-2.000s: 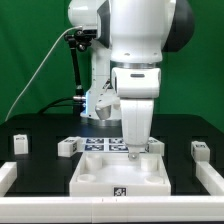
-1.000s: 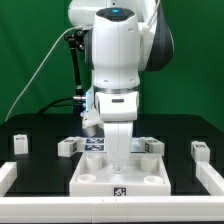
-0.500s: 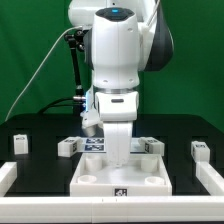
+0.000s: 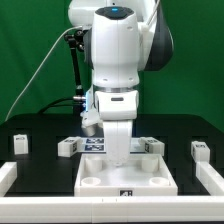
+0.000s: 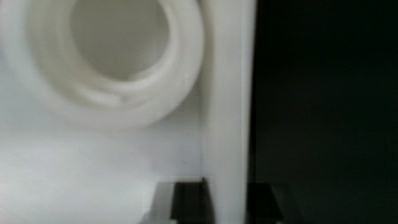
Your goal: Assemble one leg
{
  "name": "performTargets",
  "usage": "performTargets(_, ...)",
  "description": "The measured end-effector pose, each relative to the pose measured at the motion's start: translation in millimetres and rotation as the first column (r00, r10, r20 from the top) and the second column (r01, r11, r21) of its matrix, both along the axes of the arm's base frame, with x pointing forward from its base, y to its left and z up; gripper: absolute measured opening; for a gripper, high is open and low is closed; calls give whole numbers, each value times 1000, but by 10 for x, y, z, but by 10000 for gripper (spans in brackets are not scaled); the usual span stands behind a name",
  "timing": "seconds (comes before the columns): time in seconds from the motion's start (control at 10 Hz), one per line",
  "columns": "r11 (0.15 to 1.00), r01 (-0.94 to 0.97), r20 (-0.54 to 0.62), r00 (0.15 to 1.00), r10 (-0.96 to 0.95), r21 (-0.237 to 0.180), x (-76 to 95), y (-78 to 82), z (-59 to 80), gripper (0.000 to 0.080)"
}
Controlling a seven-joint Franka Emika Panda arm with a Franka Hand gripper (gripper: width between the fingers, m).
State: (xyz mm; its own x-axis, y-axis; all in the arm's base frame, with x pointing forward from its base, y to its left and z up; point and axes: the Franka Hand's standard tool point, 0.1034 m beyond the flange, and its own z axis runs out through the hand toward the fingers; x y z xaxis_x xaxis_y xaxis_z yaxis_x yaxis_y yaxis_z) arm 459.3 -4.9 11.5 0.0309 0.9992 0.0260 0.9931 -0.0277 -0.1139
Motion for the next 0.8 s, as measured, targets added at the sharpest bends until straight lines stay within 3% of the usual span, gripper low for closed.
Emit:
performTargets(0.3,1000,-2,1,1000,2,0,3,6,0,70)
performTargets(0.8,999,-38,30,999,37,25,176,385,-15,70)
